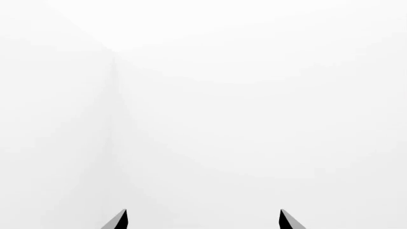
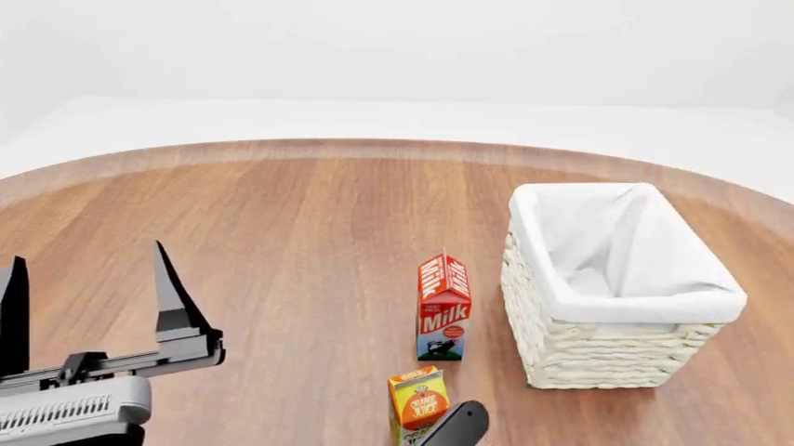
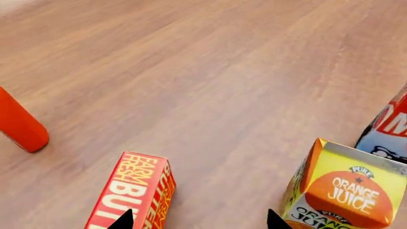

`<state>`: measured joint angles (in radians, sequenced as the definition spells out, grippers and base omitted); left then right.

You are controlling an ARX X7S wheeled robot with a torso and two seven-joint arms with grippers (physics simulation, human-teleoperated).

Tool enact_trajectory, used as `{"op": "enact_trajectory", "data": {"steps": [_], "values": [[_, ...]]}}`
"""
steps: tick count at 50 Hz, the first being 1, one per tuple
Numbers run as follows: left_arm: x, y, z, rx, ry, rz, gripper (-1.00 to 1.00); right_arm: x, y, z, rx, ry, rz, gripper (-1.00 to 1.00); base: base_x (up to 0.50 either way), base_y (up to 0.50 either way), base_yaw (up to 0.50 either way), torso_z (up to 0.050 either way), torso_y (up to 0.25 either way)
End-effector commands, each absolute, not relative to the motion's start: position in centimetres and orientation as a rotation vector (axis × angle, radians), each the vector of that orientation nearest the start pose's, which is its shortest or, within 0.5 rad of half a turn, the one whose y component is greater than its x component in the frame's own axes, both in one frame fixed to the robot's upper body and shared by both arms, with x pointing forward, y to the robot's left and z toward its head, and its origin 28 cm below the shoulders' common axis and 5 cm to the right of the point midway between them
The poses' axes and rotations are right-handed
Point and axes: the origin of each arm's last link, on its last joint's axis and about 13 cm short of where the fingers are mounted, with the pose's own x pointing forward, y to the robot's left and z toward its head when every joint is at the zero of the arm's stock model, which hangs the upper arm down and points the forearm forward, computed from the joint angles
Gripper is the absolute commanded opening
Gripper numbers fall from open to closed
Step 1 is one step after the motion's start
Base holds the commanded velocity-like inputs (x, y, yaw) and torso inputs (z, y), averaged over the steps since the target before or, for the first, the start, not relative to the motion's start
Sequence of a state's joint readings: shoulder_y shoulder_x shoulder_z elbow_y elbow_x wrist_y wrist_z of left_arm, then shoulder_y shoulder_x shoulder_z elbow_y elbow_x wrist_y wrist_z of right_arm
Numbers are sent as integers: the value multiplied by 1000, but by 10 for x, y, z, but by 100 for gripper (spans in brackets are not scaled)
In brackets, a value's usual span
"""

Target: Pick up the cream cheese box and the butter, and put them in the basket.

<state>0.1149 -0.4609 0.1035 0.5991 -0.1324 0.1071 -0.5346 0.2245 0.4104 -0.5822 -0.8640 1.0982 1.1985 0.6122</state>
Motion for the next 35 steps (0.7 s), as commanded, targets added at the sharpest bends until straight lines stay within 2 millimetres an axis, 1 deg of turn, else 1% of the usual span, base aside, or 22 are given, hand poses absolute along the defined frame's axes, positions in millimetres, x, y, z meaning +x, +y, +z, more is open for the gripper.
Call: {"op": "enact_trajectory", "data": {"steps": [1, 9, 10, 15, 26, 35], "values": [[175, 255, 133, 116, -599, 262, 100, 114, -31, 111, -117, 522, 780, 100, 0, 0, 0, 0, 0], [175, 259, 135, 119, -604, 286, 100, 112, -28, 109, -102, 530, 785, 100, 0, 0, 0, 0, 0], [175, 263, 137, 123, -610, 309, 100, 111, -25, 108, -95, 534, 794, 100, 0, 0, 0, 0, 0], [174, 267, 140, 126, -616, 332, 100, 110, -21, 108, -79, 535, 798, 100, 0, 0, 0, 0, 0], [172, 274, 143, 134, -627, 366, 100, 107, -11, 106, -64, 537, 817, 100, 0, 0, 0, 0, 0], [171, 279, 144, 135, -633, 395, 100, 108, -5, 104, -47, 545, 835, 100, 0, 0, 0, 0, 0]]}}
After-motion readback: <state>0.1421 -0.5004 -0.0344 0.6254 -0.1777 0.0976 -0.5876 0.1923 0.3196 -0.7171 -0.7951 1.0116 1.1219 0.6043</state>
